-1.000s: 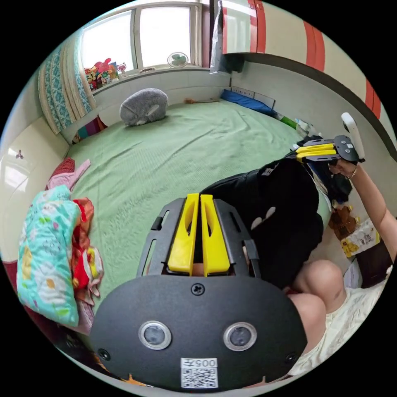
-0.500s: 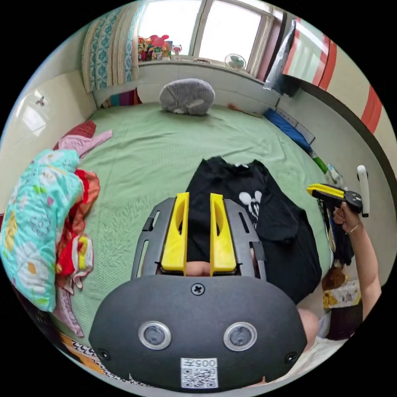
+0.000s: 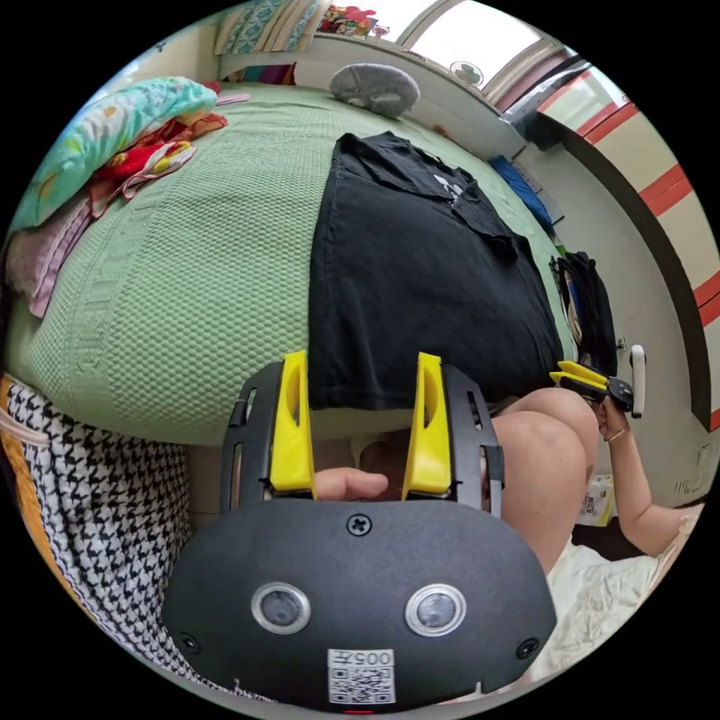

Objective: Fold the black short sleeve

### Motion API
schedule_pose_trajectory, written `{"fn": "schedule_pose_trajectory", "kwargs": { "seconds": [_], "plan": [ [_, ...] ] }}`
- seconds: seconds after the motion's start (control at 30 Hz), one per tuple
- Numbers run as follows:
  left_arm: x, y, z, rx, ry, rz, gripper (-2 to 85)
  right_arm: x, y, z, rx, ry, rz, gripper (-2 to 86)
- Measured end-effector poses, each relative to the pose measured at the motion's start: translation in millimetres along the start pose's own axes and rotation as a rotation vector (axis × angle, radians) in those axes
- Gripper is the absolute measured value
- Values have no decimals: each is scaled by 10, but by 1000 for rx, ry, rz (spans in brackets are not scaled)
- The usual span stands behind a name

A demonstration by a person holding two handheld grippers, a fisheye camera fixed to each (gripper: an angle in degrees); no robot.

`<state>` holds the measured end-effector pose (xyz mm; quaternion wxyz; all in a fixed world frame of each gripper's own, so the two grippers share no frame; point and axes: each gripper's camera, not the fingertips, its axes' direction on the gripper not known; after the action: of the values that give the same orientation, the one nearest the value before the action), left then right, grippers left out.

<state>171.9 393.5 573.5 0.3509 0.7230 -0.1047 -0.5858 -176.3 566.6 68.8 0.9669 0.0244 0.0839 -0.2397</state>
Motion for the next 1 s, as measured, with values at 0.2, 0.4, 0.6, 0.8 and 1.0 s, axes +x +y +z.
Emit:
{"fn": "schedule_pose_trajectory", "kwargs": {
  "seconds": [0.2, 0.4, 0.6, 0.8, 1.0],
  "plan": [
    [279, -34, 171, -18, -256, -2, 139, -286, -19, 75, 14, 221, 65, 50],
    [214, -122, 83, -26, -117, -85, 41, -224, -52, -110, 37, 184, 89, -13],
    [472, -219, -451, 51, -85, 44, 36, 91, -48, -805, 154, 58, 72, -16],
    [671, -230, -1006, 17, -10, 118, 38, 372, 24, -1330, 162, -19, 65, -16],
    [575, 124, -729, -121, 92, 96, 63, 592, 233, -1000, -1, -112, 39, -7]
  ]
}}
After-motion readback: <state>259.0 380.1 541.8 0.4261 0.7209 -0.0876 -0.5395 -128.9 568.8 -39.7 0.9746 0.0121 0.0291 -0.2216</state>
